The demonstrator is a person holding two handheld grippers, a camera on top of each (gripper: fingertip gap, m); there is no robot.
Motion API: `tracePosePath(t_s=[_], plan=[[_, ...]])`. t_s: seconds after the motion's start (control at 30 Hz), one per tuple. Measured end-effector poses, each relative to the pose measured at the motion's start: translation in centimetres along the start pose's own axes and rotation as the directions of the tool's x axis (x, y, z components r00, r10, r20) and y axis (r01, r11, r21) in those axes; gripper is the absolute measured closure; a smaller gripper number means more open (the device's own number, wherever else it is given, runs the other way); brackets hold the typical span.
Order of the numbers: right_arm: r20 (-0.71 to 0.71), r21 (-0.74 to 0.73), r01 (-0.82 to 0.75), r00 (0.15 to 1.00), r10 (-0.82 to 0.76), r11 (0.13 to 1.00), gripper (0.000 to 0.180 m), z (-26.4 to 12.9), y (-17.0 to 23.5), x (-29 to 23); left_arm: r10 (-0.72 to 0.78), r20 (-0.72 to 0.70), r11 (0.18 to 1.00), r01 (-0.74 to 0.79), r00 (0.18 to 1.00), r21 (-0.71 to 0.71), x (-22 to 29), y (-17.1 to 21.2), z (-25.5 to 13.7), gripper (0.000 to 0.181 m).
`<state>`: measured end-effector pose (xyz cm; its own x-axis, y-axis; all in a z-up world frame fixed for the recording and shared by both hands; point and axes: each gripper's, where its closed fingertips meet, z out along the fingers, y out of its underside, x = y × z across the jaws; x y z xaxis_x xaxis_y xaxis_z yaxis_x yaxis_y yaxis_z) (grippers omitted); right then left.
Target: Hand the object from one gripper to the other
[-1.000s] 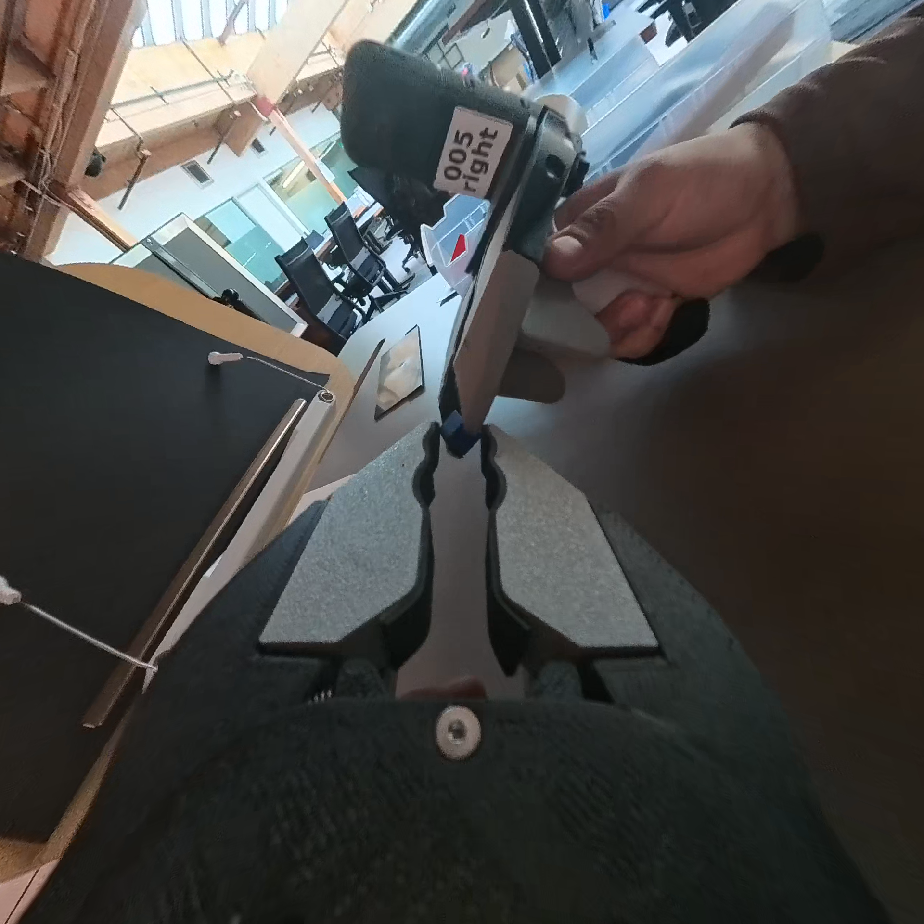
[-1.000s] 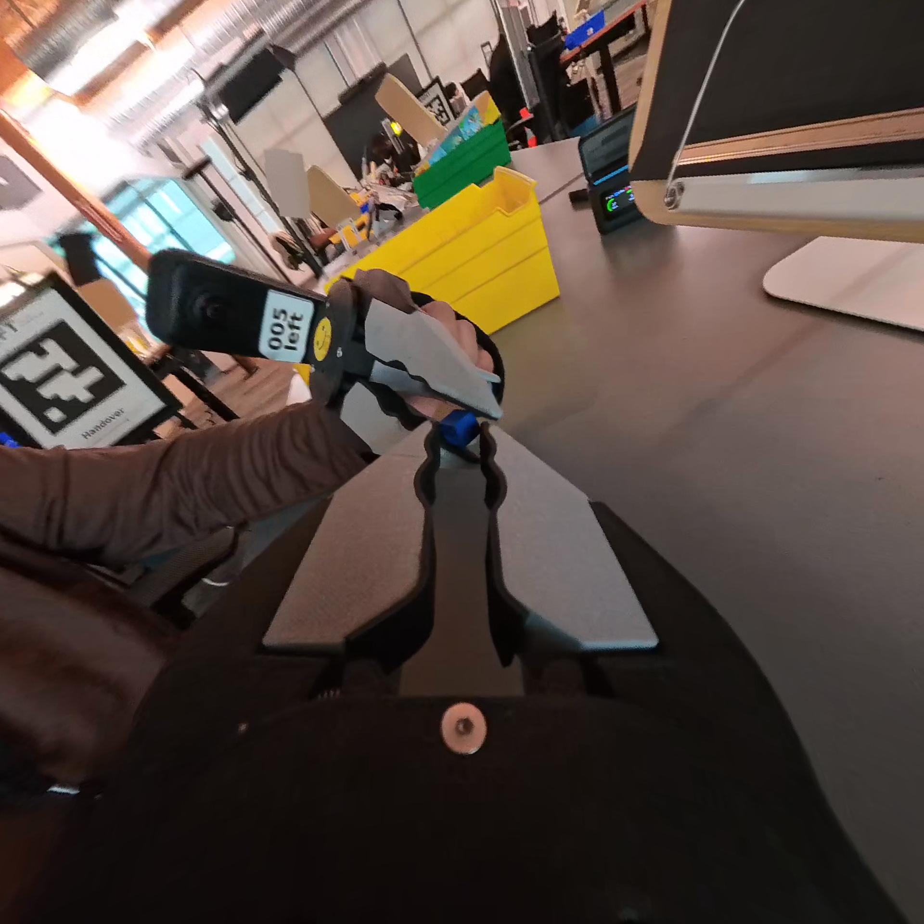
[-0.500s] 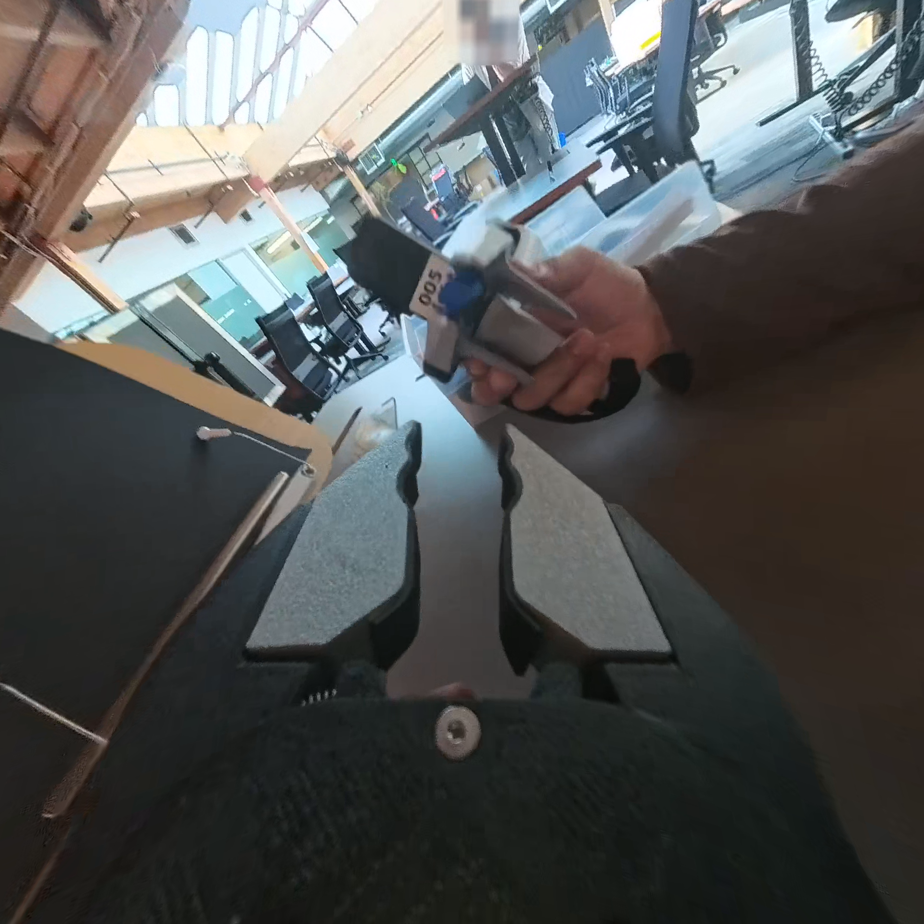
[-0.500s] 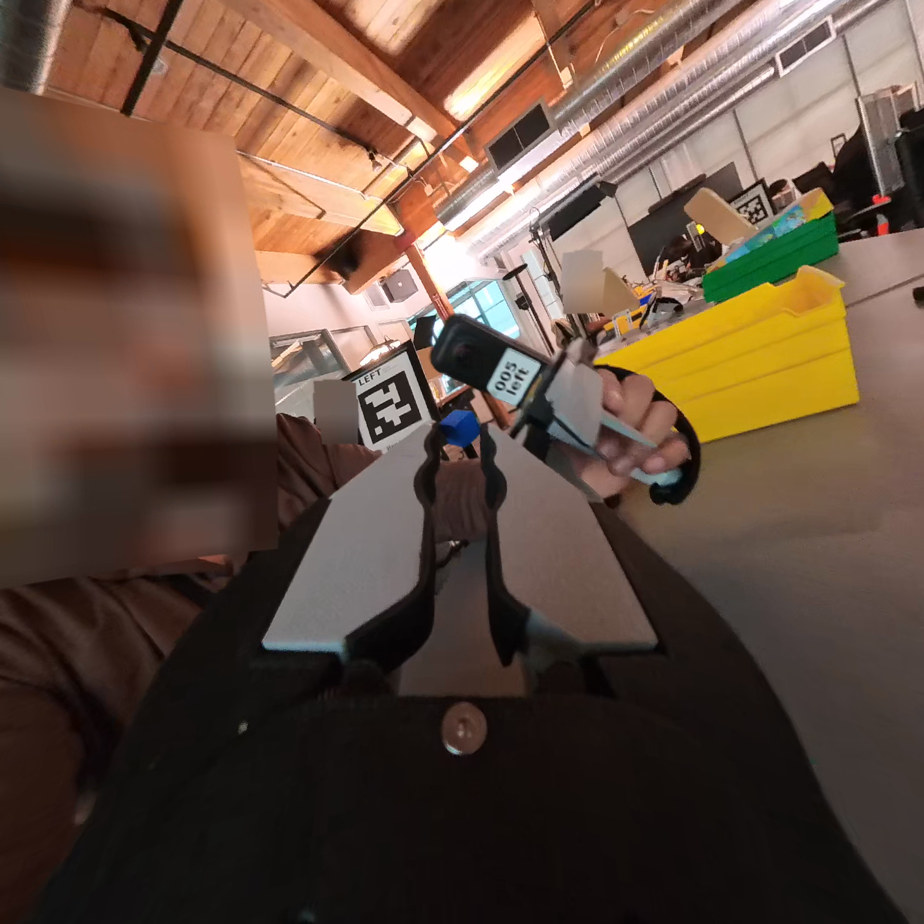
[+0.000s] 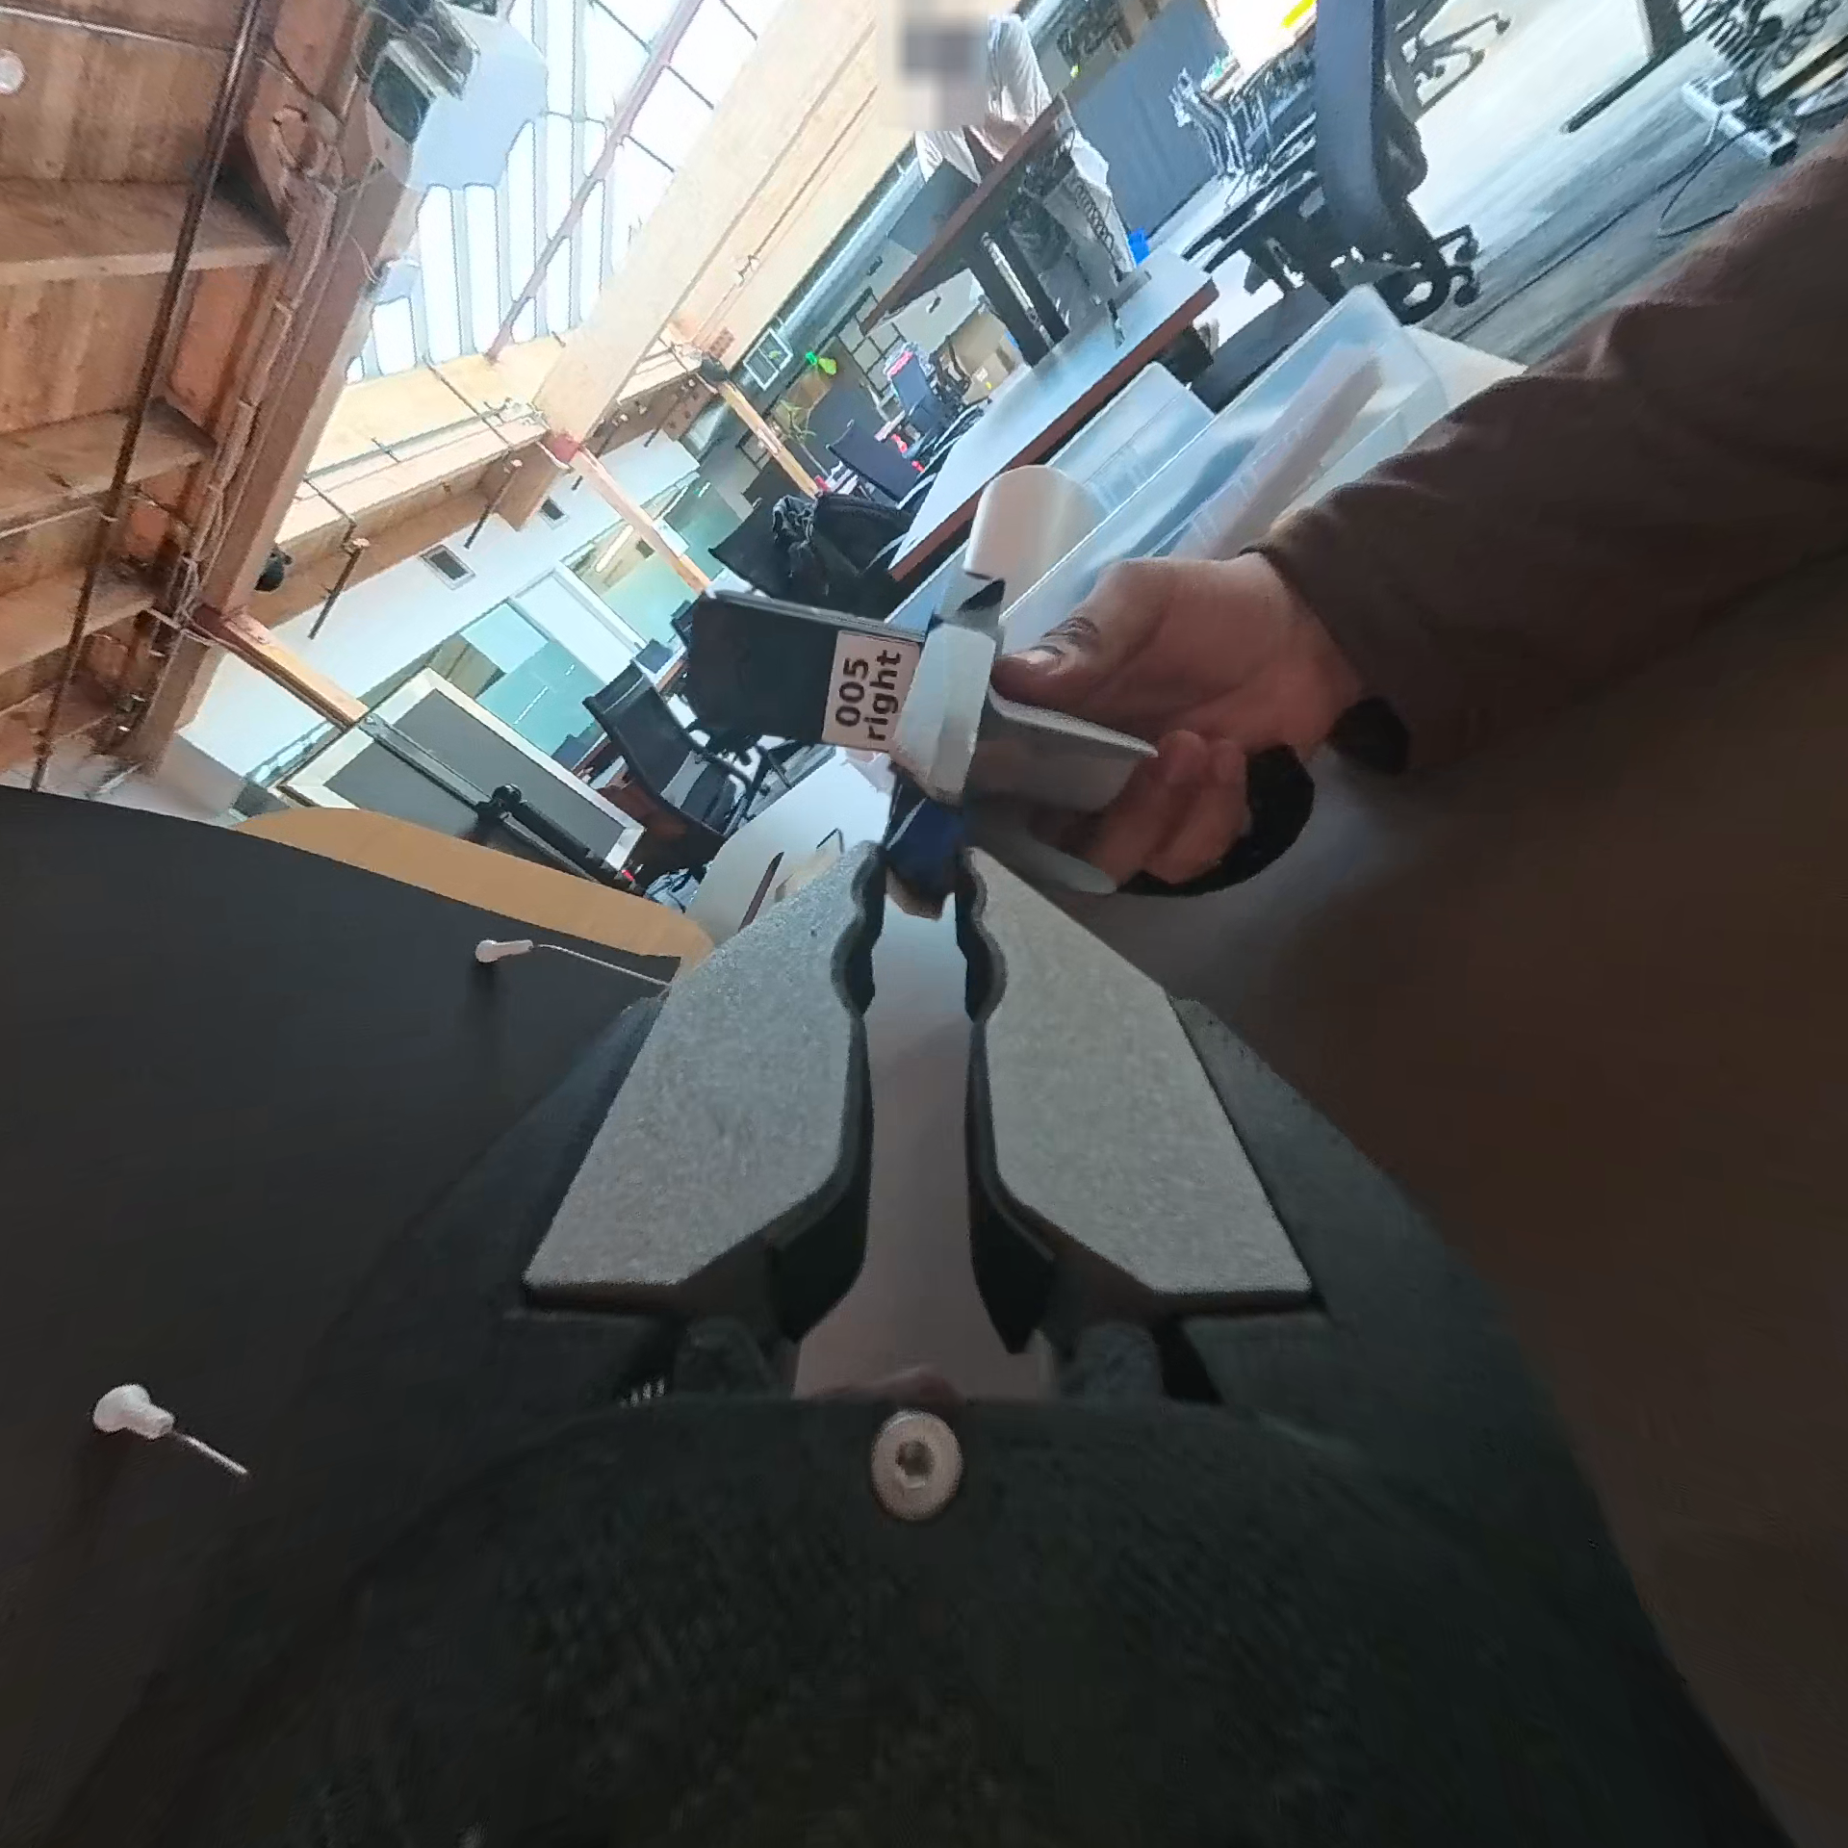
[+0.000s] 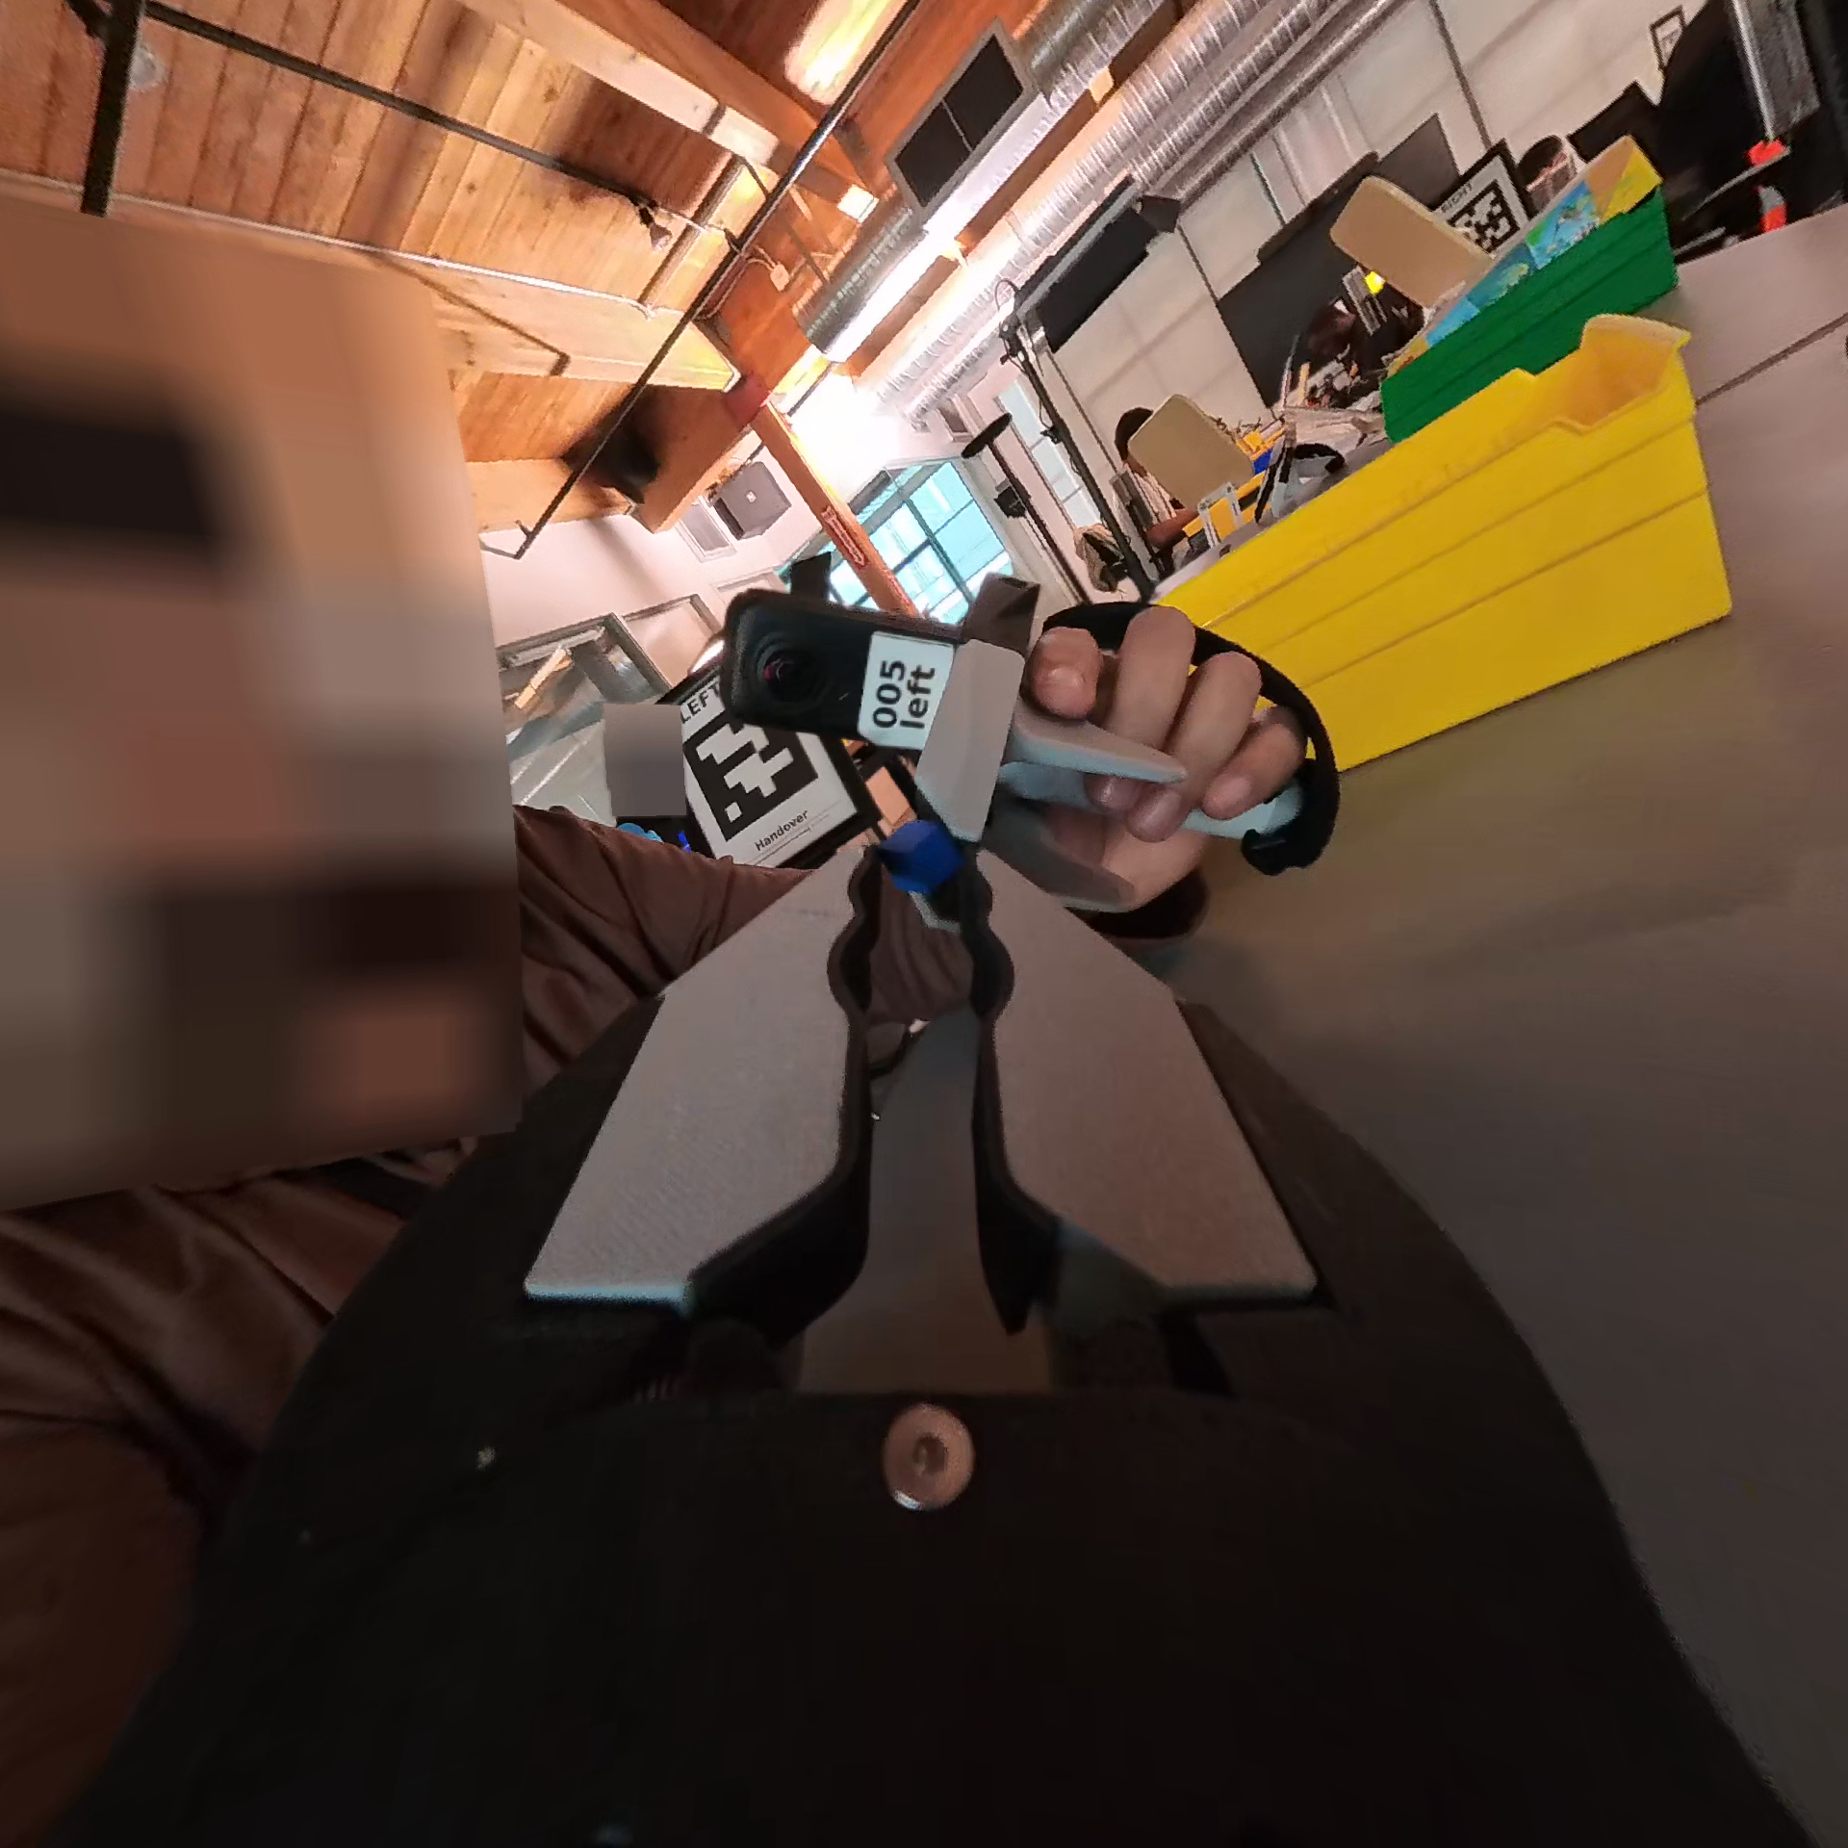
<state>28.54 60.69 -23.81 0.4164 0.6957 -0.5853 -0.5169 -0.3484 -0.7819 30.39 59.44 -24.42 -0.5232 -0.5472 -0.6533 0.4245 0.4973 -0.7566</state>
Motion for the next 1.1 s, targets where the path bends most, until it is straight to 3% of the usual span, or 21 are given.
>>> tracePosePath(t_s=[0.03, 0.33, 0.4, 0.5, 0.63, 0.73, 0.93, 0.97, 1.03, 1.1], plan=[[-0.001, 0.002, -0.012, 1.0, 0.012, 1.0, 0.168, 0.0, 0.0, 0.1, 0.005, 0.003, 1.0, -0.005, 1.0, -0.008, 0.0, 0.1, 0.0, 0.171], [-0.078, 0.029, -0.115, 0.99, 0.117, 0.993, 0.167, -0.6, 0.1, 2.3, 0.016, 0.033, 0.991, -0.011, 0.999, -0.13, -0.3, 2.5, 0.3, 0.171], [-0.198, 0.038, -0.073, 0.977, 0.079, 0.997, 0.168, -1.5, -0.2, 3.7, 0.005, 0.069, 0.977, 0.01, 0.998, -0.213, -0.8, 4.0, 0.3, 0.172], [-0.46, -0.019, 0.033, 0.887, -0.038, 0.999, 0.155, -3.8, -0.3, 6.4, 0.02, 0.121, 0.95, 0.019, 0.992, -0.312, -1.9, 6.1, -0.1, 0.173], [-0.411, 0.011, 0.088, 0.909, -0.076, 0.996, 0.17, -2.9, -1.1, 5.1, 0.006, 0.121, 0.94, 0.036, 0.993, -0.34, -1.9, 6.9, -0.1, 0.173], [-0.438, -0.023, 0.069, 0.896, -0.072, 0.997, 0.15, -2.7, -0.3, 6.0, 0.027, 0.137, 0.921, 0.028, 0.99, -0.389, -2.1, 7.4, -0.2, 0.173], [-0.461, -0.034, 0.059, 0.885, -0.068, 0.998, 0.14, -1.7, 0.2, 7.0, 0.123, 0.089, 0.888, -0.07, 0.988, -0.454, -1.2, 8.0, 0.2, 0.173], [-0.487, -0.039, 0.051, 0.871, -0.064, 0.998, 0.141, -1.8, 0.4, 7.5, 0.134, 0.084, 0.882, -0.08, 0.987, -0.464, -1.0, 8.1, 0.3, 0.173], [-0.521, -0.053, 0.047, 0.851, -0.068, 0.997, 0.168, -2.0, 0.7, 8.2, 0.17, 0.075, 0.86, -0.111, 0.983, -0.498, -1.0, 8.5, 0.3, 0.174], [-0.537, -0.075, 0.038, 0.84, -0.073, 0.996, 0.17, -2.1, 1.0, 8.4, 0.191, 0.064, 0.842, -0.13, 0.979, -0.523, -0.9, 8.9, 0.2, 0.174]])
